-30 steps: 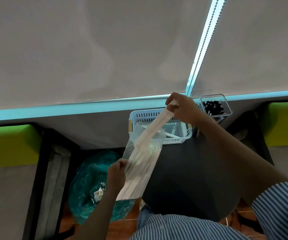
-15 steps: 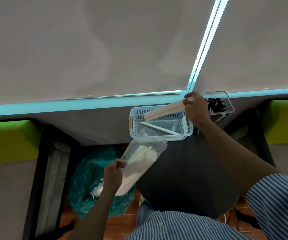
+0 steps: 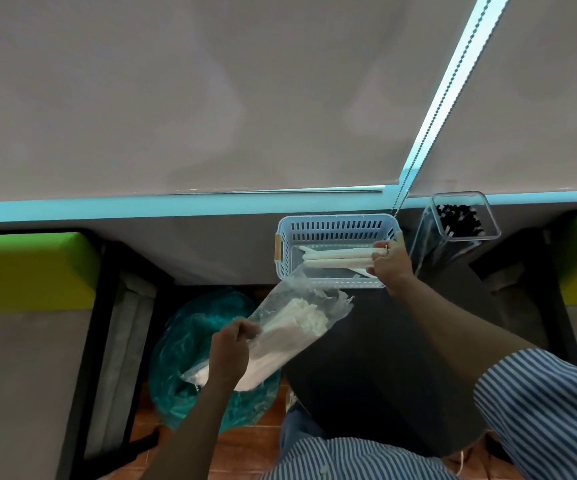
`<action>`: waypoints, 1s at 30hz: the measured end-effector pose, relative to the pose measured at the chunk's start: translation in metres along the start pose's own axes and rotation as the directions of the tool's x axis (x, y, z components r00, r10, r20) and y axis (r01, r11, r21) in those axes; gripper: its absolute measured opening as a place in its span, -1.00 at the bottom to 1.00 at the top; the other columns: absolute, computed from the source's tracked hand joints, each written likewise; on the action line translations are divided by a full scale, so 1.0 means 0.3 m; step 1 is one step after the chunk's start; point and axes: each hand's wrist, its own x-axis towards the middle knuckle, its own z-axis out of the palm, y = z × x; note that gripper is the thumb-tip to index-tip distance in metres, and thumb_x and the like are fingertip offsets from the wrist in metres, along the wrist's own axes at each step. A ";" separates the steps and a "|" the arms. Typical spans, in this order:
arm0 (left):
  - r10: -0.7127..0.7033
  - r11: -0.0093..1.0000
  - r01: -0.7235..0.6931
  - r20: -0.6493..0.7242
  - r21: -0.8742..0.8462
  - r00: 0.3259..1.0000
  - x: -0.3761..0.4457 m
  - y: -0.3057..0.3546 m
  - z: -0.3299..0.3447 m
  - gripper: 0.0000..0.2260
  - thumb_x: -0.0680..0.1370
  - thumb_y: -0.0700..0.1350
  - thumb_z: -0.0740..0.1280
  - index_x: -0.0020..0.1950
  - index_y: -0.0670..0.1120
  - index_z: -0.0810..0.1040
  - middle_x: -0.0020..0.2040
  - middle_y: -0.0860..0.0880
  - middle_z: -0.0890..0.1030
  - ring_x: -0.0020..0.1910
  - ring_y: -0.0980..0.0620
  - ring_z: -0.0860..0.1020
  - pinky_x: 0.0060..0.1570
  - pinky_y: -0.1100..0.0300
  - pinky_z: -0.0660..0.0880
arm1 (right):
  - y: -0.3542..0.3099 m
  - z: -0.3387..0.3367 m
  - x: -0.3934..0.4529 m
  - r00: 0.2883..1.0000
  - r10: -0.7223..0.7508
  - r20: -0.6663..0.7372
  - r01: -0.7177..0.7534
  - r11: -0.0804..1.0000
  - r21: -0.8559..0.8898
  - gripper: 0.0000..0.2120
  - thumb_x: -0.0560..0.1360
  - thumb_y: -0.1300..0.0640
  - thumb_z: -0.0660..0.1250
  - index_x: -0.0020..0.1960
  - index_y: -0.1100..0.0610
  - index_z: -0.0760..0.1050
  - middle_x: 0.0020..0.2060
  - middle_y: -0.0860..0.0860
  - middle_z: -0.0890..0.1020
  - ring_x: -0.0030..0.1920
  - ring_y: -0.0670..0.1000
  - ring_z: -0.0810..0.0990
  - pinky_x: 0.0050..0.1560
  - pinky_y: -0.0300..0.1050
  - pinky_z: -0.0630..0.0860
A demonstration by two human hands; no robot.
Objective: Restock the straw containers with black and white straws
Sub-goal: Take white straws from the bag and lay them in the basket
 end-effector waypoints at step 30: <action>0.217 0.976 -0.215 0.108 -0.021 0.970 0.032 0.204 0.088 -0.67 0.51 -0.48 0.23 -0.28 -0.12 0.58 -0.31 -0.02 0.66 -0.34 0.17 0.56 -0.25 0.29 0.52 | -0.076 -0.083 -0.228 0.689 -0.128 0.713 0.521 0.772 -0.364 -0.65 0.52 0.20 0.42 0.30 0.02 0.56 0.14 -0.10 0.63 0.06 -0.09 0.64 0.09 -0.23 0.56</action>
